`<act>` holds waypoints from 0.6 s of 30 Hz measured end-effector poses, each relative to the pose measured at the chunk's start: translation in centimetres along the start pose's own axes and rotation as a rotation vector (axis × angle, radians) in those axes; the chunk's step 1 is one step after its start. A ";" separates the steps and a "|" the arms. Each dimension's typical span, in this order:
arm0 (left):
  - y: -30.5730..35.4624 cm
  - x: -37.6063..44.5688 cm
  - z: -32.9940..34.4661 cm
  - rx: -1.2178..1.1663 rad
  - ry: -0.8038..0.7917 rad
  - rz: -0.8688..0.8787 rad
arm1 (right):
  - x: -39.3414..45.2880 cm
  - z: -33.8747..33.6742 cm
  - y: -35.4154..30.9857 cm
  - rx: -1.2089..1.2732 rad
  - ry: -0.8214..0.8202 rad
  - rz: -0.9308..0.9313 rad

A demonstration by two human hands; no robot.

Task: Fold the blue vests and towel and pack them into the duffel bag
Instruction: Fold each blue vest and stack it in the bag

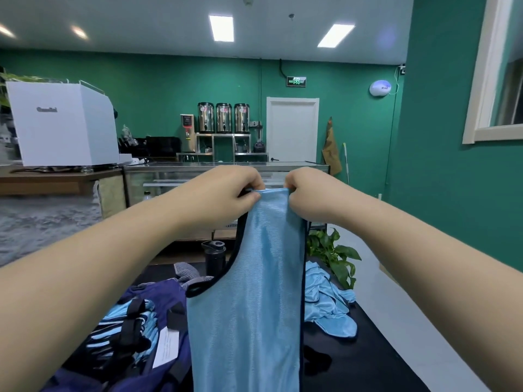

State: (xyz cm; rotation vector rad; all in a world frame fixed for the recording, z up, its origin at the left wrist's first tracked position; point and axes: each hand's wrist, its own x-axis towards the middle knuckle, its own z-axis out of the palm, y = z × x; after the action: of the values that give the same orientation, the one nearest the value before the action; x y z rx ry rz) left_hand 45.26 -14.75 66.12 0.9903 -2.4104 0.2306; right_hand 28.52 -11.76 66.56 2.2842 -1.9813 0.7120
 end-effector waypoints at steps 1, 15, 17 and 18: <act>-0.1 0.0 0.1 -0.008 -0.004 -0.005 | 0.2 0.2 -0.1 0.002 0.012 0.002; -0.3 -0.8 3.6 -0.740 0.158 -0.338 | 1.3 2.5 0.9 0.264 0.288 -0.141; 0.5 -1.5 4.6 -1.030 -0.022 -0.356 | 1.3 2.5 1.1 0.272 0.310 -0.148; 0.6 -1.9 5.3 -1.036 -0.128 -0.327 | 1.4 2.5 1.3 0.267 0.313 -0.146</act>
State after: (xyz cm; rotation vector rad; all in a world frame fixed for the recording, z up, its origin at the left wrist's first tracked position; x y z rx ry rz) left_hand 43.89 -14.94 60.62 0.8450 -1.9606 -1.1035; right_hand 28.24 -14.09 64.47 2.2450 -1.6479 1.2932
